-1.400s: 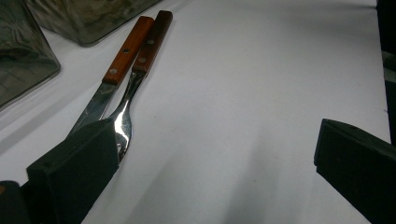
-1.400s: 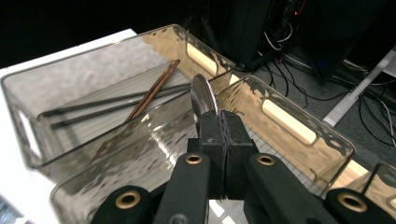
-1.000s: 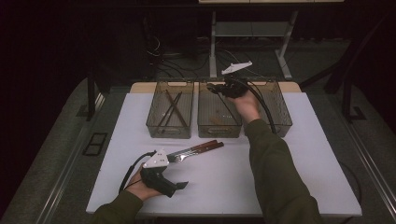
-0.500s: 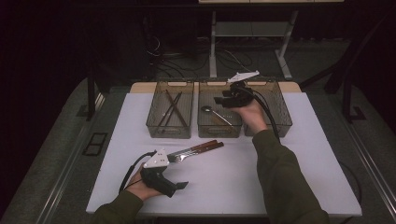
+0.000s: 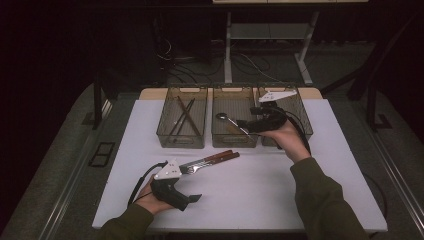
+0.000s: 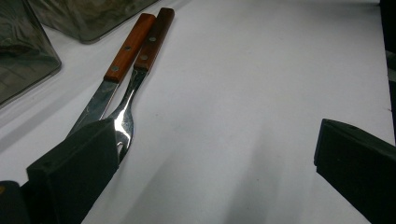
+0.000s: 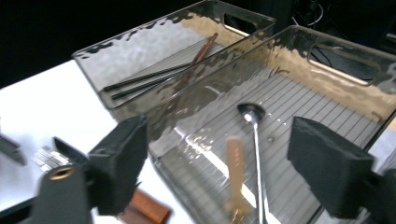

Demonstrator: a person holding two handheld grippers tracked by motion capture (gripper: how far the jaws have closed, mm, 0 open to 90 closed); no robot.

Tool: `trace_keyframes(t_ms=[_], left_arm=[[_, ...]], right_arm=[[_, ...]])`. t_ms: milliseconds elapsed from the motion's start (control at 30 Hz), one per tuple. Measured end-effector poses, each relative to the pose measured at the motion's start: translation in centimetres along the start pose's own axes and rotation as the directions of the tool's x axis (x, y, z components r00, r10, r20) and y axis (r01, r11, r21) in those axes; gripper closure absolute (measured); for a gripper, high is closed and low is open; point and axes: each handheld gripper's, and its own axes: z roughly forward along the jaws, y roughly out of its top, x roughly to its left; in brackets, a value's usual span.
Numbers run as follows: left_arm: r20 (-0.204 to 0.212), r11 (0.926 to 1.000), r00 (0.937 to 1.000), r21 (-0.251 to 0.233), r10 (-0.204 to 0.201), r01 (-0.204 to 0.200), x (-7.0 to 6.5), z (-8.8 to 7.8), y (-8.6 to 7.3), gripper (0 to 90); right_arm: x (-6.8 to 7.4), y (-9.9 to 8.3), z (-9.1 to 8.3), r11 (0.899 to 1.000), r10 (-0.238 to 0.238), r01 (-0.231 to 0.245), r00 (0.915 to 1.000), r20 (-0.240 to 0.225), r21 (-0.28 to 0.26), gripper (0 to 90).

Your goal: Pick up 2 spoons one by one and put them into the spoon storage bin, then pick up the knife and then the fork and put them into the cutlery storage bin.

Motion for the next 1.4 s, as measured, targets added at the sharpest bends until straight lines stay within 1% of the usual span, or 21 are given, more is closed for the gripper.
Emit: trace_keyframes(t_ms=[67,100,200,267,400,467,533,633,733,800,867,900,933,1000,1067,1133,1200,1233,1300,1367,1400], left_arm=[[-0.001,1.0000,1.0000,0.006,0.004,-0.004,0.0,0.0,0.0,0.0],[0.000,0.9999,0.9999,0.012,0.012,-0.012,0.1,-0.1,0.0,0.0],[0.000,0.9998,0.9999,0.016,0.016,-0.016,0.2,-0.1,0.0,0.0],[-0.001,0.9997,0.9999,0.018,0.016,-0.016,0.2,-0.1,0.0,0.0],[-0.004,0.9998,0.9999,0.020,0.009,-0.009,0.2,-0.1,0.0,0.0],[-0.005,0.9997,0.9999,0.020,0.010,-0.010,0.3,0.0,0.0,0.0],[-0.005,0.9996,0.9999,0.025,0.010,-0.010,0.4,0.0,-0.1,0.0],[-0.008,0.9997,0.9999,0.024,0.012,-0.011,0.6,0.1,0.0,0.0],[-0.011,0.9998,0.9999,0.021,0.004,-0.003,0.8,0.2,0.1,0.0],[-0.020,0.9996,0.9997,0.025,0.010,-0.010,1.0,0.3,0.3,0.0],[-0.024,0.9998,0.9997,0.021,0.002,-0.001,1.2,0.5,0.4,0.0],[-0.024,0.9996,0.9997,0.029,0.002,-0.001,1.3,0.5,0.5,0.0],[-0.028,0.9994,0.9995,0.033,0.013,-0.012,1.3,0.5,0.6,0.4],[-0.034,0.9994,0.9993,0.031,0.018,-0.017,1.4,0.5,0.8,0.7],[-0.048,0.9997,0.9988,0.020,0.011,-0.010,1.6,0.5,1.0,3.1],[-0.057,0.9999,0.9984,0.010,0.002,-0.002,1.8,0.3,1.3,5.5],[-0.068,1.0000,0.9977,0.000,0.002,-0.002,2.0,0.1,1.6,9.9],[-0.070,1.0000,0.9975,-0.001,-0.002,0.002,2.1,0.0,1.8,12.7],[-0.073,1.0000,0.9973,-0.002,-0.003,0.003,2.3,0.1,2.2,15.9],[-0.064,1.0000,0.9979,-0.002,-0.006,0.006,2.6,0.2,2.6,22.0],[-0.064,1.0000,0.9980,0.003,0.000,0.000,2.7,0.3,2.7,24.5]], right_arm=[[0.3,-0.6,-0.6,1.000,-0.004,0.004,1.0000,-0.001,-0.001,18.2],[0.4,-1.0,-0.9,1.000,-0.006,0.006,1.0000,0.004,0.000,18.1],[0.9,-2.0,-1.7,1.000,-0.020,0.020,0.9994,0.027,0.004,18.1],[1.2,-2.7,-2.3,1.000,-0.015,0.015,0.9996,0.026,-0.003,18.1],[1.8,-4.2,-3.4,1.000,-0.003,0.003,0.9989,0.048,0.001,17.8],[2.1,-5.0,-3.9,1.000,0.001,-0.001,0.9991,0.043,0.002,14.1],[2.4,-5.9,-4.5,1.000,0.005,-0.005,0.9994,0.034,-0.001,14.1],[2.6,-7.3,-5.4,1.000,0.017,-0.016,0.9989,0.043,-0.022,14.1],[2.7,-8.7,-6.2,0.999,0.023,-0.021,0.9985,0.049,-0.034,14.1],[2.8,-9.5,-6.7,1.000,0.008,-0.007,0.9986,0.053,-0.028,14.1],[2.9,-10.4,-7.2,1.000,0.006,-0.005,0.9984,0.055,-0.027,14.1],[2.9,-10.9,-7.4,1.000,0.007,-0.006,0.9984,0.056,-0.021,14.1],[2.9,-11.4,-7.6,1.000,0.007,-0.006,0.9982,0.060,-0.019,14.1],[3.1,-12.3,-8.0,1.000,0.005,-0.004,0.9981,0.061,-0.015,14.1],[3.2,-13.2,-8.5,1.000,0.011,-0.011,0.9981,0.060,-0.002,14.1],[3.3,-14.0,-8.9,1.000,-0.008,0.007,0.9979,0.065,0.010,14.1],[3.5,-14.5,-9.3,1.000,-0.017,0.015,0.9972,0.073,0.024,14.1],[3.4,-14.8,-9.5,0.999,-0.025,0.024,0.9969,0.075,0.021,14.1],[3.5,-15.3,-9.8,1.000,-0.019,0.017,0.9966,0.080,0.021,14.1],[3.5,-15.7,-10.2,1.000,-0.015,0.014,0.9963,0.084,0.018,14.1],[3.5,-15.9,-10.3,1.000,-0.015,0.013,0.9960,0.088,0.018,14.1]])
